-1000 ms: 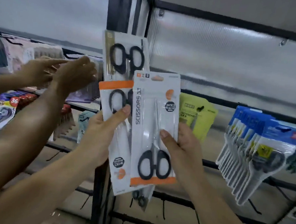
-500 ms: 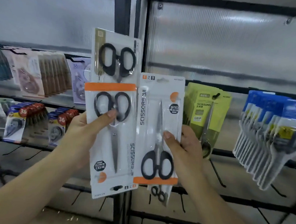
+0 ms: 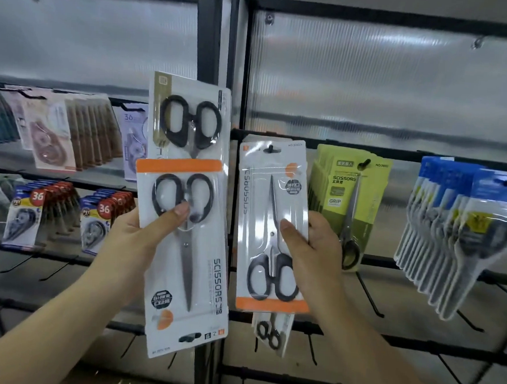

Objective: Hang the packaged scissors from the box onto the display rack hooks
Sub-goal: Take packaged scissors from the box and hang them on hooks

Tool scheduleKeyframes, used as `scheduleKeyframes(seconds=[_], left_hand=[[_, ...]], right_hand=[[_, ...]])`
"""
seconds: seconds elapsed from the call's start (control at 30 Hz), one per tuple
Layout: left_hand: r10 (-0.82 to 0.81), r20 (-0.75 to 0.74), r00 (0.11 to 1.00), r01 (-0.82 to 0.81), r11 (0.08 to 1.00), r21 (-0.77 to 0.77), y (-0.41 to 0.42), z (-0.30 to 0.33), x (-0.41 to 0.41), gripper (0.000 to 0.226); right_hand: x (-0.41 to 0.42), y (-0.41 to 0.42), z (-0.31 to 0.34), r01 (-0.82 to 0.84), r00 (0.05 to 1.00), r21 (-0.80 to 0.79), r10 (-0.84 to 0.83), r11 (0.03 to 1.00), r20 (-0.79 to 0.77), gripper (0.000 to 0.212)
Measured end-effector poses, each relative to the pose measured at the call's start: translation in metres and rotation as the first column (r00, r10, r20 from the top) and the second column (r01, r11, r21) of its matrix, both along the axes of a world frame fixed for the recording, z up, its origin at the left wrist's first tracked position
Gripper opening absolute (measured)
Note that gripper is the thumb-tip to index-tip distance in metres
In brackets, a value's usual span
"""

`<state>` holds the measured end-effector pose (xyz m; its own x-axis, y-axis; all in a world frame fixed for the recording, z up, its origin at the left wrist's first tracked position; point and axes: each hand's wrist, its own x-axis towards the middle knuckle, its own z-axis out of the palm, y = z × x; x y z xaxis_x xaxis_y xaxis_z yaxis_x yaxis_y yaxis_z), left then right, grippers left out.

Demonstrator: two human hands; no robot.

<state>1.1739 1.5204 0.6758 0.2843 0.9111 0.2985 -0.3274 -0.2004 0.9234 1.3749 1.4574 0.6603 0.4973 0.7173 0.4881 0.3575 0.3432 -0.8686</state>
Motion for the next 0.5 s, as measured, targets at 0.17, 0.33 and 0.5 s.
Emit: scheduleKeyframes(seconds=[0.17, 0.33, 0.5], left_hand=[[-0.029, -0.007, 1.0, 0.029, 0.999, -0.028, -0.003, 0.0, -0.002, 0.067], [-0.037, 0.03, 0.999, 0.039, 0.998, -0.047, -0.005, -0.003, 0.002, 0.05], [-0.082, 0.08, 0.993, 0.09, 0.992, -0.094, -0.007, -0.006, 0.011, 0.012]], right_hand=[[0.0, 0.012, 0.005, 0.003, 0.998, -0.076, -0.008, 0.997, -0.068, 0.007], [0.003, 0.028, 0.005, 0.039, 0.995, -0.122, -0.049, 0.992, -0.085, 0.012], [0.017, 0.033, -0.01, 0.115, 0.991, -0.189, -0.126, 0.975, -0.046, 0.027]])
